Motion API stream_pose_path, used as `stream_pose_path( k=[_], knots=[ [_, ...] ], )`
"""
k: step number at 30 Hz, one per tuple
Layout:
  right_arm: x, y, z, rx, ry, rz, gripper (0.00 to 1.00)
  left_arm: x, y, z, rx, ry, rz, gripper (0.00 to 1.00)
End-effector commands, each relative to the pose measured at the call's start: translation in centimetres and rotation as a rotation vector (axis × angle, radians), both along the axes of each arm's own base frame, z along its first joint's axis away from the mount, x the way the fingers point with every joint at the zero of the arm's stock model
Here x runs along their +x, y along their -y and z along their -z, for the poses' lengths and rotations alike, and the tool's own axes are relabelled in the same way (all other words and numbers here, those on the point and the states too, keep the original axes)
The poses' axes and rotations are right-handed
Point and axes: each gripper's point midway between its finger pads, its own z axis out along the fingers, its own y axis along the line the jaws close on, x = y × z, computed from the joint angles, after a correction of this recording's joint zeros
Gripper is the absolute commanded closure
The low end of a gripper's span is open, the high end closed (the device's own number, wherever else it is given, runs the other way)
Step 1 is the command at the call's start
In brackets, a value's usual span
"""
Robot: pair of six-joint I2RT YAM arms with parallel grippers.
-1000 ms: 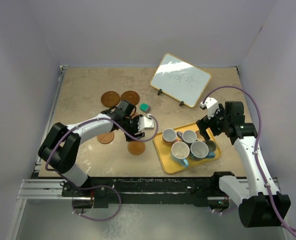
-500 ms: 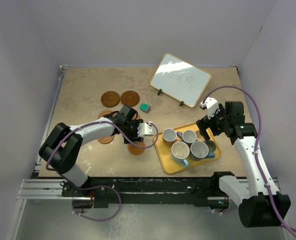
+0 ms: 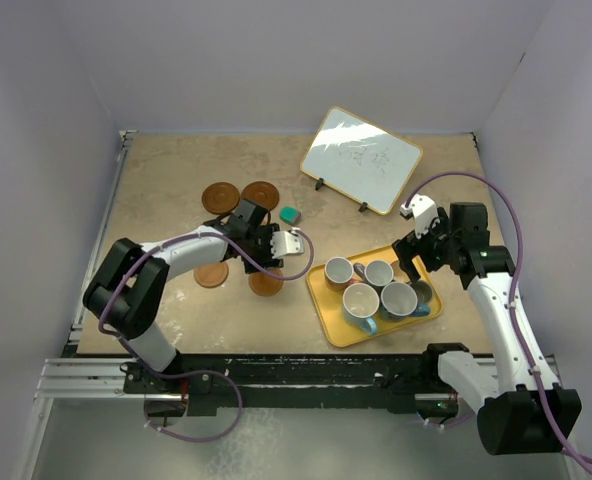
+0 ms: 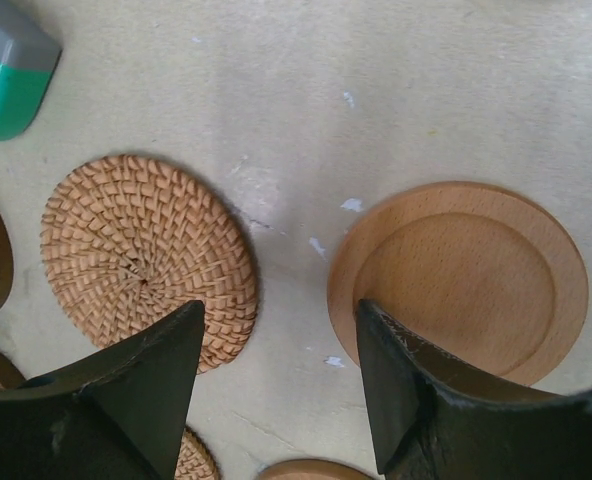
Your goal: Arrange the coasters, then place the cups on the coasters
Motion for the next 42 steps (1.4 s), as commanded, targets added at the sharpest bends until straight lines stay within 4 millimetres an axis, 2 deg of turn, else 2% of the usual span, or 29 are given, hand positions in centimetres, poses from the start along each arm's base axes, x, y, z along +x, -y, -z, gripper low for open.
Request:
stream_pose_path(
  k=[1, 15, 24, 28, 32, 38, 42],
  knots=[
    [-0.2, -0.2, 0.2, -0.001, -0.01, -0.017, 0.0, 1.5, -1.4, 0.8, 0.057, 0.02, -0.036, 0.41],
    [-0.2, -0.2, 0.2, 0.001, -0.011, -0.019, 0.0, 1.0, -3.4, 1.5, 0.111, -0.024, -0.017, 0.41],
    [-0.2, -0.2, 0.1, 0.003, -0.008, -0.016, 0.0, 0.8, -3.1, 0.9, 0.093, -0.037, -0.015, 0.41],
    [-0.1, -0.2, 0.1, 0.002, -0.007, -0.011, 0.0, 1.1, -2.1, -0.5, 0.037, -0.03, -0.024, 0.41],
    [0.0, -0.1, -0.1, 0.003, 0.003, -0.001, 0.0, 2.0, -0.5, -2.8, -0.057, -0.016, -0.056, 0.41],
    [0.4, -0.4, -1.9, 0.027, 0.069, 0.01, 0.0, 2.5, 2.1, -6.9, -0.218, 0.016, -0.05, 0.4],
    [0.1, -0.6, -3.0, 0.031, 0.08, -0.013, 0.0, 2.8, 2.9, -9.3, -0.299, 0.052, -0.074, 0.37]
  ],
)
